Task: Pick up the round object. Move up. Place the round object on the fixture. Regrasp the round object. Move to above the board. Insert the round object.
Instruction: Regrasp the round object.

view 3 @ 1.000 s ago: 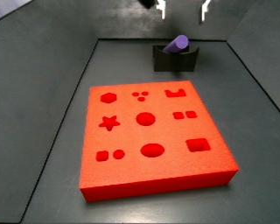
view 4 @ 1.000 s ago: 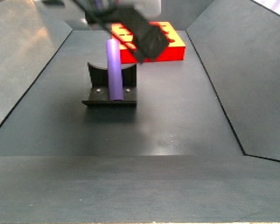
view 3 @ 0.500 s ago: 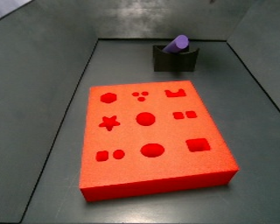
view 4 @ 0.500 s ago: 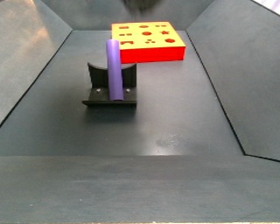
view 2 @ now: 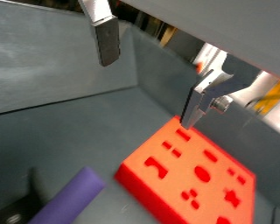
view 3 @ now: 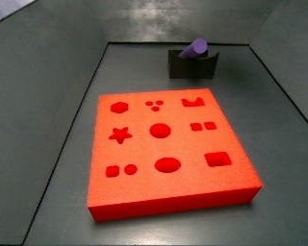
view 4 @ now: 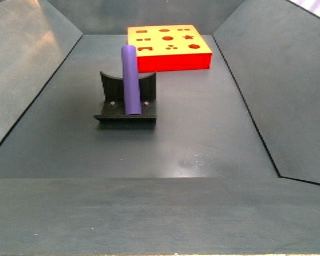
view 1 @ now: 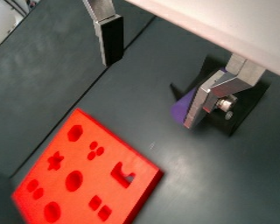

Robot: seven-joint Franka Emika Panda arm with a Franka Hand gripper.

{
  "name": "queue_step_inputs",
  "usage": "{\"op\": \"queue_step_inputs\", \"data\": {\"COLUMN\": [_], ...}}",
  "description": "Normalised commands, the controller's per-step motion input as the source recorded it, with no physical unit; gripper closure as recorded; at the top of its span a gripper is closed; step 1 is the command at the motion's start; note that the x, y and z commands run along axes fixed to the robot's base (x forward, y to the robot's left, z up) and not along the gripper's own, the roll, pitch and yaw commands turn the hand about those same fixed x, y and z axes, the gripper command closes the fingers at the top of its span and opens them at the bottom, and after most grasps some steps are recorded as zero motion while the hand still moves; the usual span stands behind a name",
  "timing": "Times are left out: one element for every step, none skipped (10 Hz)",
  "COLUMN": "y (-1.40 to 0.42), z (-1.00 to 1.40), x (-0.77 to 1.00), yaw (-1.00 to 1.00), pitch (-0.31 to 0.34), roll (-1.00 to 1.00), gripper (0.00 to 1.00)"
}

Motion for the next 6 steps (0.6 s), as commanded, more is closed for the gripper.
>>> {"op": "queue_step_inputs", "data": {"y": [-0.03,-0.02,-0.02,-0.02,-0.02,-0.02], "z": [0.02,0.01,0.0,0.01,0.01,0.01], "x": [-0.03,-0.03,-0.02,-0.02,-0.01,-0.01], "yaw": [0.01,0.01,0.01,0.01,0.01,0.01], "pitch": [0.021,0.018,0.013,0.009,0.005,0.003], "roll": [1.0,1.0,1.0,1.0,1.0,1.0], "gripper": [0.0,0.0,0.0,0.0,0.0,0.0]}}
